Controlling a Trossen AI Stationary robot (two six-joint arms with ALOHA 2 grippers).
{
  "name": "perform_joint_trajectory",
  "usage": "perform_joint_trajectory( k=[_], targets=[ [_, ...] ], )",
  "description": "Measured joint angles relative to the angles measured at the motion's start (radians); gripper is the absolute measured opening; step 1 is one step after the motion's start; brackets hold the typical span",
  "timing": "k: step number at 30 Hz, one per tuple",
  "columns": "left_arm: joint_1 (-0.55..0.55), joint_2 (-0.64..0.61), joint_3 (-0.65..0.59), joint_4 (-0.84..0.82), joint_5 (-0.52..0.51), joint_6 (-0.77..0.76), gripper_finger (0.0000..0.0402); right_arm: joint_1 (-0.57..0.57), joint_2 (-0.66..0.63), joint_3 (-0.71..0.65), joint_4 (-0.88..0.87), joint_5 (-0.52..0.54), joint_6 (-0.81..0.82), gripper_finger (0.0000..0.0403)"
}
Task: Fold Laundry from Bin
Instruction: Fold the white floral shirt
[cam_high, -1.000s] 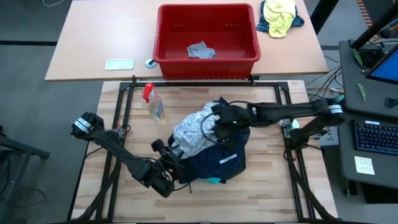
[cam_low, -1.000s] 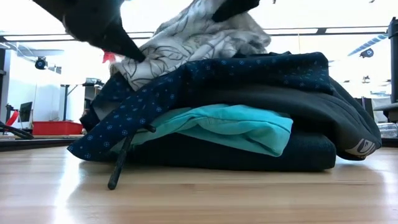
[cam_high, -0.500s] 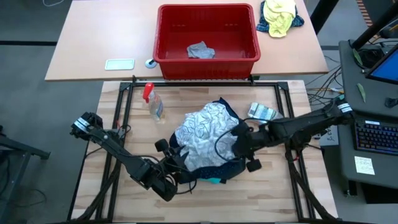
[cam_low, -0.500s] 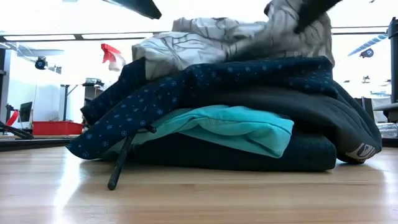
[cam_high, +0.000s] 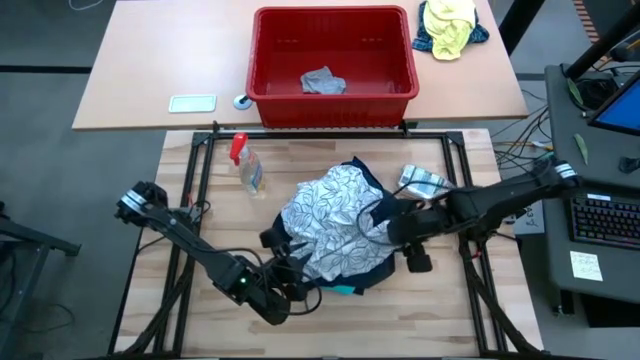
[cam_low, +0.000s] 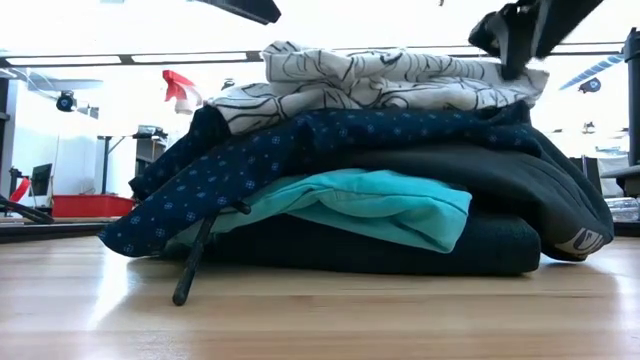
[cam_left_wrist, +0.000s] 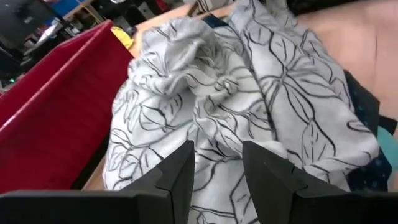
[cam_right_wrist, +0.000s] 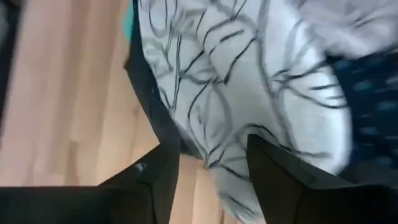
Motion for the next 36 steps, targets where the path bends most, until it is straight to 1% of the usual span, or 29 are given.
perform_joint_trajectory(
  k=[1,3,6,8,11,13,15,17,21,26,31,36],
  targets=[
    [0.002,0.004,-0.001,0.0,0.006,0.003,0.012,0.0,-0.019,0.003,0.008,0.007,0.003,0.0182],
    [0.011,0.018,-0.001,0.0,0.006,0.003,0.012,0.0,-0.056,0.006,0.062,0.068,0.003,0.0187],
    [0.038,0.042,-0.002,0.004,0.021,0.025,0.012,0.0,-0.096,-0.022,0.244,0.231,-0.04,0.0188],
    [0.062,0.065,-0.002,0.008,0.073,0.054,0.012,-0.003,-0.107,-0.064,0.389,0.292,-0.12,0.0184],
    [0.101,0.107,-0.002,0.013,0.152,0.083,0.012,-0.023,-0.098,-0.153,0.65,0.293,-0.226,0.0168],
    [0.124,0.132,-0.003,0.025,0.166,0.092,0.012,-0.046,-0.074,-0.217,0.829,0.291,-0.257,0.0152],
    [0.142,0.156,-0.003,0.054,0.171,0.119,0.012,-0.077,-0.035,-0.277,0.965,0.299,-0.275,0.0132],
    [0.158,0.176,-0.003,0.105,0.196,0.168,0.012,-0.111,0.005,-0.327,1.052,0.316,-0.274,0.0111],
    [0.174,0.183,-0.003,0.175,0.242,0.246,0.012,-0.182,0.053,-0.395,1.073,0.314,-0.234,0.0065],
    [0.174,0.181,-0.002,0.112,0.243,0.22,0.012,-0.236,0.062,-0.499,1.103,0.305,-0.173,0.0019],
    [0.169,0.176,-0.002,0.034,0.238,0.155,0.012,-0.262,0.026,-0.572,1.13,0.304,-0.128,0.0013],
    [0.156,0.134,-0.003,0.017,0.239,0.163,0.012,-0.262,-0.057,-0.558,1.079,0.297,-0.137,0.0013]
  ],
)
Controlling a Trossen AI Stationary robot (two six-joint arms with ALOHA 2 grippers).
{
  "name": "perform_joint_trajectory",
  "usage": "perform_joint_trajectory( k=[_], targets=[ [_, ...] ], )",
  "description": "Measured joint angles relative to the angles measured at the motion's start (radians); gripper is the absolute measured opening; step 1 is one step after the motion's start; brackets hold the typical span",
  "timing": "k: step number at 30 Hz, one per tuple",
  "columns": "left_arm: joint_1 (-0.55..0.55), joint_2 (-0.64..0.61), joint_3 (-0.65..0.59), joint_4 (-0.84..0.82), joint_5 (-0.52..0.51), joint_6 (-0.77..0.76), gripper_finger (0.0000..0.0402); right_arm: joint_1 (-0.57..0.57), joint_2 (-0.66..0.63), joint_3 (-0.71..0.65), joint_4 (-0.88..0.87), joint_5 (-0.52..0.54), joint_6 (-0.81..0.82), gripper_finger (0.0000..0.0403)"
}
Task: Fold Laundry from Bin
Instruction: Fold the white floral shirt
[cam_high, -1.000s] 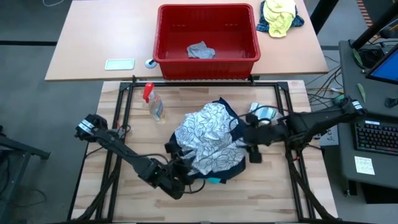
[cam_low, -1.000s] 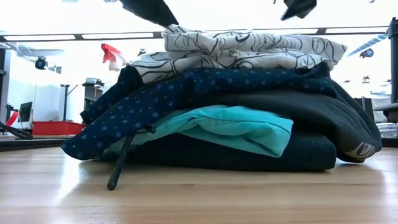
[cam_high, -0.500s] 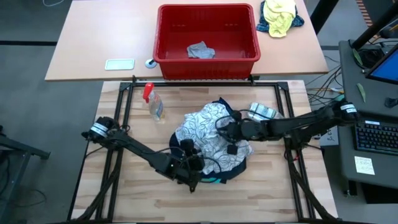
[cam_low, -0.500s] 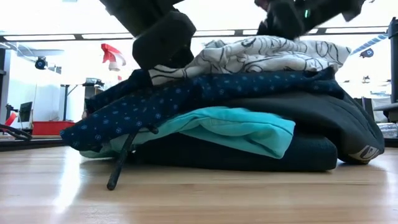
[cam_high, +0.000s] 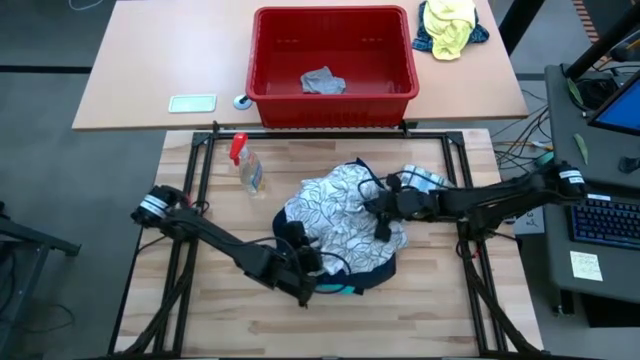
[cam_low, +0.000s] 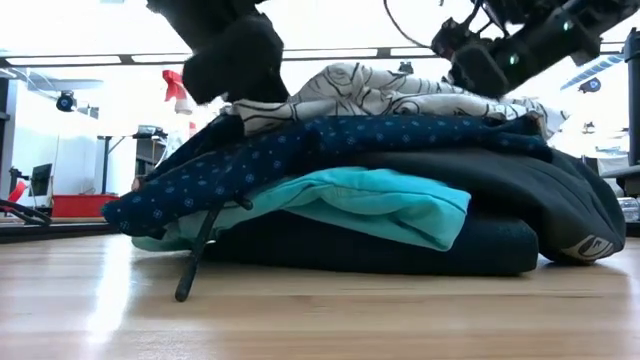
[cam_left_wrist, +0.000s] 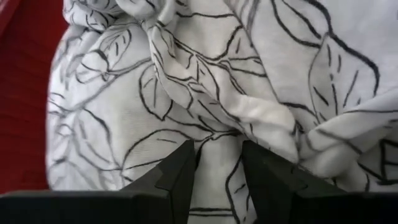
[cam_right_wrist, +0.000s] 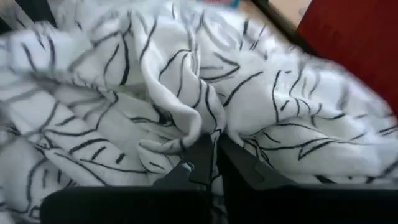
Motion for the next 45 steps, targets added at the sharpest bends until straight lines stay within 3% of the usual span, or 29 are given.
perform_joint_trajectory(
  k=[7,14,19,25,29,39,45],
  targets=[
    [-0.017,-0.105,0.0,-0.071,-0.003,0.023,0.012,-0.003,-0.126,0.143,-0.27,-0.041,0.059,0.0013],
    [-0.009,-0.238,-0.023,-0.135,-0.031,0.127,0.012,-0.003,-0.11,0.367,-0.604,-0.054,0.091,0.0013],
    [-0.002,-0.349,-0.092,-0.12,-0.042,0.109,0.012,-0.002,-0.051,0.493,-0.8,-0.18,0.101,0.0013],
    [-0.003,-0.421,-0.189,-0.09,-0.057,0.02,0.012,0.029,-0.021,0.551,-0.984,-0.361,0.126,0.0013],
    [-0.003,-0.42,-0.238,-0.035,-0.01,-0.011,0.012,0.054,-0.051,0.551,-1.038,-0.367,0.198,0.0013],
    [0.003,-0.31,-0.261,0.357,0.103,0.117,0.012,0.128,-0.112,0.529,-1.13,-0.364,0.372,0.0013],
    [0.021,-0.203,-0.263,0.449,0.111,0.123,0.012,0.172,-0.11,0.52,-1.106,-0.322,0.407,0.0013]
  ],
)
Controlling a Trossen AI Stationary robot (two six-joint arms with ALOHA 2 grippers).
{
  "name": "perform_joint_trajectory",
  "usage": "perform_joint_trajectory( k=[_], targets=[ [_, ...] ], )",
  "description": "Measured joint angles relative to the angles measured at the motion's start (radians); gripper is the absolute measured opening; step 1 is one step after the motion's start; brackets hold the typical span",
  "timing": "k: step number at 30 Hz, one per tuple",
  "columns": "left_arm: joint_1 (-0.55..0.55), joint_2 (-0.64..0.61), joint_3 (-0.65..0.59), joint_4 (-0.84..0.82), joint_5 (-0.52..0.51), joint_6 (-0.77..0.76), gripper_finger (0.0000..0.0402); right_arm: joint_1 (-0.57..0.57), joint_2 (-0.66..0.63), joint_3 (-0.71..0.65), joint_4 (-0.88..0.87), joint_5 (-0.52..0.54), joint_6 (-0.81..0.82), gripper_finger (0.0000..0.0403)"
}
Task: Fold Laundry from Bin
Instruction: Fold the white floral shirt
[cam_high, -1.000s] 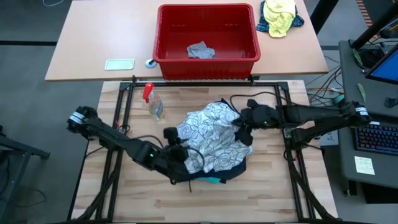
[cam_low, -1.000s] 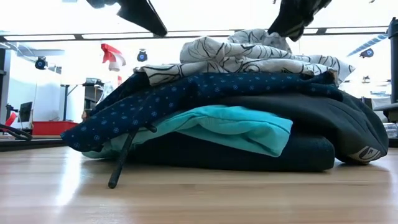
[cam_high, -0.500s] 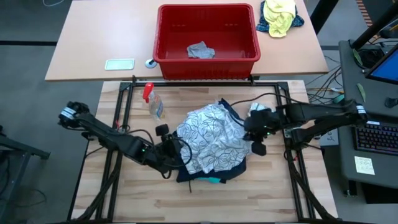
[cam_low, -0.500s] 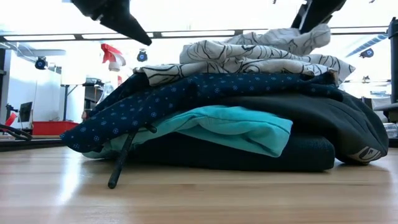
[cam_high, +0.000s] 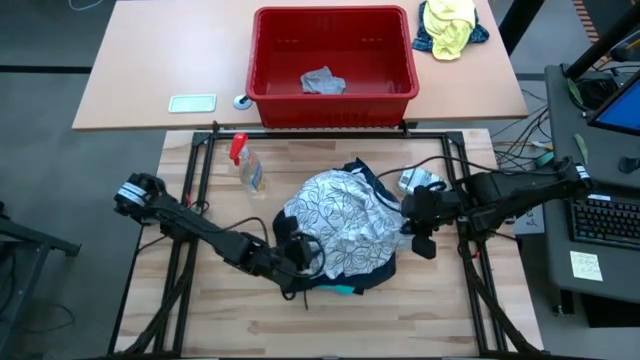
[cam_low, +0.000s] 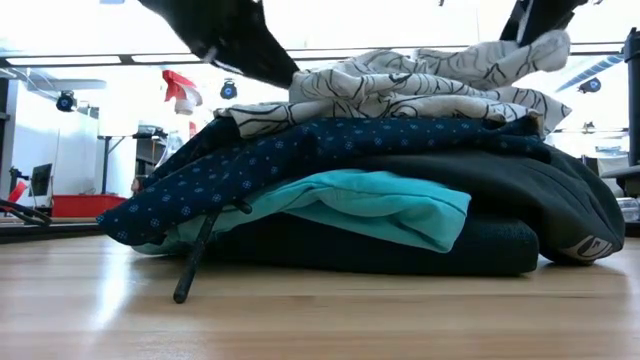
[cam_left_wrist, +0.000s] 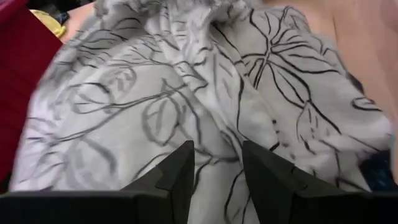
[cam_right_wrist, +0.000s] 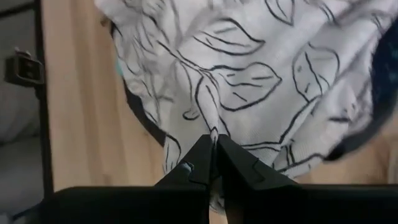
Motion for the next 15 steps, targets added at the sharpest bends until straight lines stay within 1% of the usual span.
perform_joint_trajectory(
  k=[3,6,8,15],
  targets=[
    [0.008,0.057,0.0,0.076,0.018,0.033,0.012,0.004,0.007,0.0,0.055,0.0,-0.003,0.0015],
    [0.009,0.105,0.0,0.21,0.106,0.159,0.012,0.004,0.011,0.0,0.061,0.0,-0.017,0.0034],
    [0.006,0.126,0.0,0.268,0.129,0.214,0.012,0.004,0.014,0.0,0.06,0.001,-0.018,0.0056],
    [-0.01,0.102,0.0,0.267,0.129,0.265,0.012,0.004,0.009,0.0,-0.015,-0.002,-0.002,0.0149]
  ],
)
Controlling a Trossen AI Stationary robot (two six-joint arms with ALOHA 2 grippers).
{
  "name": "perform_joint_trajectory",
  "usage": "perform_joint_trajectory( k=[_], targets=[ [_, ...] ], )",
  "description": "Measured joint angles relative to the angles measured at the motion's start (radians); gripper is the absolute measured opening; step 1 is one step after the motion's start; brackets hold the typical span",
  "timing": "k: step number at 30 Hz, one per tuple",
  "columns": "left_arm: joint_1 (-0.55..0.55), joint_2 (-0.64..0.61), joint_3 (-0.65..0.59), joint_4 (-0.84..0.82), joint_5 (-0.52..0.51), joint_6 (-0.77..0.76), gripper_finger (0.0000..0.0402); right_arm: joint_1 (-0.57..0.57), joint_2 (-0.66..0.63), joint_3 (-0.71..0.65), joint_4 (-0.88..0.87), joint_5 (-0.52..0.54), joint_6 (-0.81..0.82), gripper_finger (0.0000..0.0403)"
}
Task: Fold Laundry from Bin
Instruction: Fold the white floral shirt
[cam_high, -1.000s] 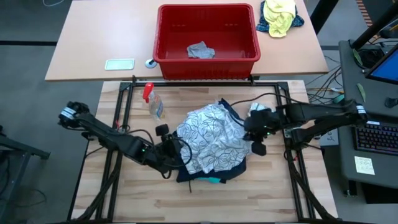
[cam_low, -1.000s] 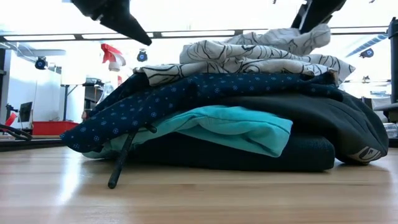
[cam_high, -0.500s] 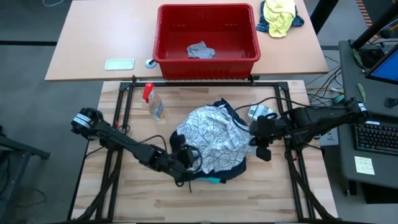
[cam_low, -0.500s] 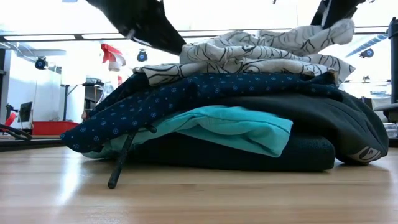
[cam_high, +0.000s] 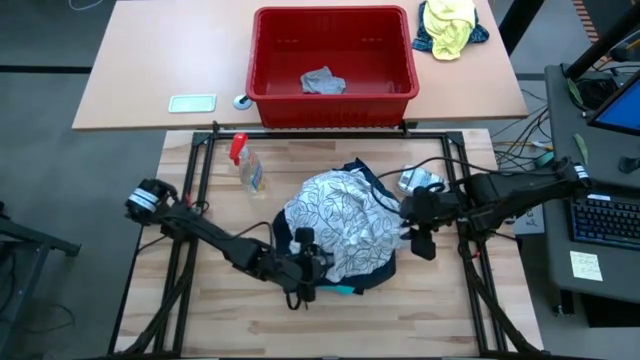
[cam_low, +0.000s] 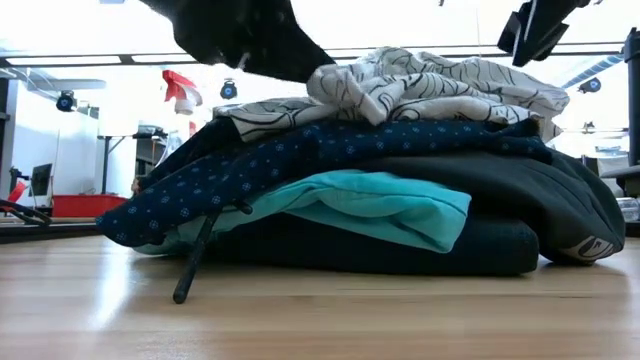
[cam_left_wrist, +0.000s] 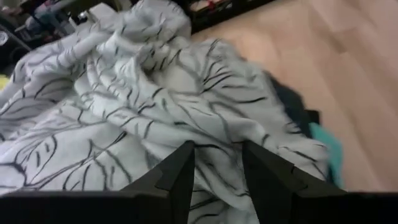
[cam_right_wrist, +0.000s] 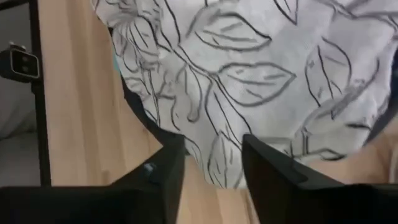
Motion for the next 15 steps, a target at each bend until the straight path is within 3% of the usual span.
perform_joint_trajectory(
  k=[3,6,9,15],
  targets=[
    [-0.01,-0.006,0.0,0.006,0.007,-0.004,0.012,0.001,-0.007,0.0,0.018,0.018,-0.013,0.0178],
    [-0.008,-0.006,0.0,0.013,0.091,-0.035,0.012,0.01,-0.001,-0.015,0.132,0.107,-0.075,0.0193],
    [0.0,0.0,0.0,0.047,0.144,-0.067,0.012,0.012,0.025,-0.043,0.263,0.131,-0.176,0.0195],
    [-0.015,0.005,0.0,0.053,0.148,-0.085,0.012,0.013,0.128,-0.084,0.477,0.132,-0.326,0.0199]
  ],
)
